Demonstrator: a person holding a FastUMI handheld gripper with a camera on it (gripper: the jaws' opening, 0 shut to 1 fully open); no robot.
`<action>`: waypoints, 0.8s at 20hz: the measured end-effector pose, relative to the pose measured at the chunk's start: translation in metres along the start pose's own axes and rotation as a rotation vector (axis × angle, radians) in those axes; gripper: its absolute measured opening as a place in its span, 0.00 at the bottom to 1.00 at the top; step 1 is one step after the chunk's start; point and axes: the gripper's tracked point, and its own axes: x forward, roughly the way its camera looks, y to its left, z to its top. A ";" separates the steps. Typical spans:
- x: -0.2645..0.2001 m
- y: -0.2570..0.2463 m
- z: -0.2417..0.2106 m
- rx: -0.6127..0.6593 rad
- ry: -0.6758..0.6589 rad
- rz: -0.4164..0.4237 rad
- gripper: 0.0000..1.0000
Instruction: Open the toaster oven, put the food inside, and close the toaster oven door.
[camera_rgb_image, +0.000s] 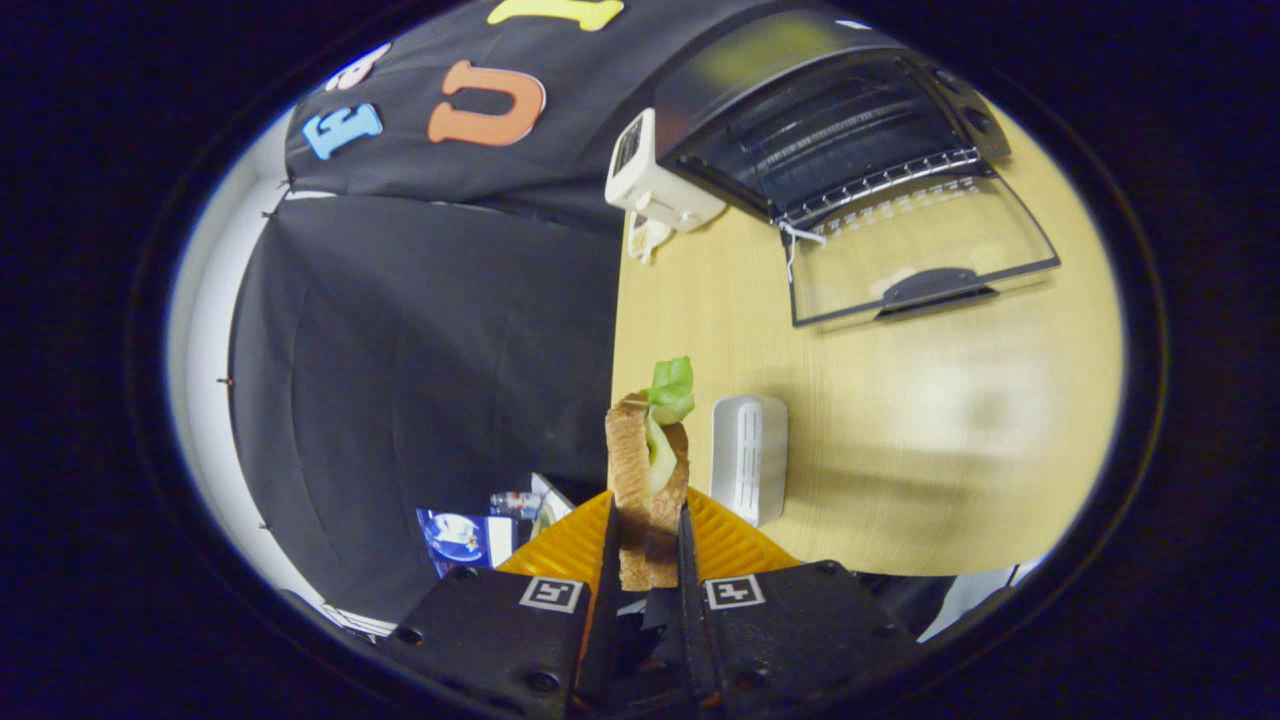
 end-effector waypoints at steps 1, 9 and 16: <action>-0.008 0.001 0.013 0.013 -0.049 0.008 0.31; -0.031 -0.053 0.117 0.184 -0.392 0.002 0.31; -0.005 -0.095 0.187 0.268 -0.558 0.047 0.31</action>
